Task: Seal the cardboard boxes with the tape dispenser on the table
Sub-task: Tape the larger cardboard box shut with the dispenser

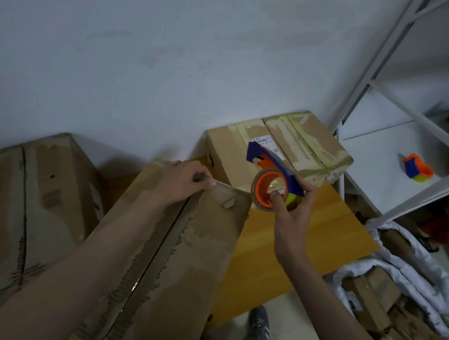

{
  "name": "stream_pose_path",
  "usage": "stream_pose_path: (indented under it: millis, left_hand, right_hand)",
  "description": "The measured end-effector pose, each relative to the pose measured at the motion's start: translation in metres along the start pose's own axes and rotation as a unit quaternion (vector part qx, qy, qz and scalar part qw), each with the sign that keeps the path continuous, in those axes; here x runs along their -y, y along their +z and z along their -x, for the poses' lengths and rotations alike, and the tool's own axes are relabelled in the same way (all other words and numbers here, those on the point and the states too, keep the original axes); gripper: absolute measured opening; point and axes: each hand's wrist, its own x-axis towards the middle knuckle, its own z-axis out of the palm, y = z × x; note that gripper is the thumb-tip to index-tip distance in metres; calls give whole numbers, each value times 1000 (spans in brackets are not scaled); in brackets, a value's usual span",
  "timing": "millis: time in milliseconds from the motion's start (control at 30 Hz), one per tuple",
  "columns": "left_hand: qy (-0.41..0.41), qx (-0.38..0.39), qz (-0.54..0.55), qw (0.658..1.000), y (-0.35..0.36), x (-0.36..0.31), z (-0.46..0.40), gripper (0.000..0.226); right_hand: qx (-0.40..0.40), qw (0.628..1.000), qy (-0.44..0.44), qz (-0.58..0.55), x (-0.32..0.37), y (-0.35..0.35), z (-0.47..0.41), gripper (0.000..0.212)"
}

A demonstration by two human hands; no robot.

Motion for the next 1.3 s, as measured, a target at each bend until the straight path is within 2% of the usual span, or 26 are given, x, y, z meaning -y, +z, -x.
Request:
stream_pose_path:
  millis: [67, 133, 300, 433, 533, 600, 733, 833, 967, 1133, 1300]
  left_hand:
    - [5, 49, 90, 995, -2, -11, -4, 18]
    - [22, 87, 117, 989, 3, -26, -7, 28]
    - [63, 95, 3, 994, 25, -32, -9, 39]
    - [93, 120, 18, 988, 24, -36, -12, 39]
    - [110, 166, -52, 979, 30, -45, -15, 40]
    - [105, 162, -79, 978, 29, -47, -18, 42]
    - [73, 198, -103, 972, 9, -37, -16, 92]
    - [44, 219, -127, 967, -8, -16, -11, 112]
    - [3, 199, -123, 972, -16, -11, -10, 99]
    - [-66, 111, -86, 988, -17, -9, -10, 75]
    - [-122, 71, -96, 985, -14, -12, -15, 80]
  right_hand:
    - [-21, 1000, 9, -4, 0, -7, -4, 45]
    - [-36, 999, 14, -2, -1, -13, -5, 44]
    - [-41, 999, 18, 10, -6, -23, -1, 43]
    - [-35, 999, 30, 12, -8, -24, 1, 42]
    - [-36, 999, 31, 10, -8, -25, 1, 43]
    - [-31, 999, 33, 3, -7, -26, 0, 44]
    - [-15, 999, 28, 2, -4, -28, -2, 43]
    - [-9, 999, 36, 4, -5, -28, -3, 45]
    - [2, 999, 49, 6, -6, -23, -3, 45]
    - [31, 998, 49, 4, -1, -14, -6, 44]
    - [51, 998, 47, -5, 8, -11, -10, 45]
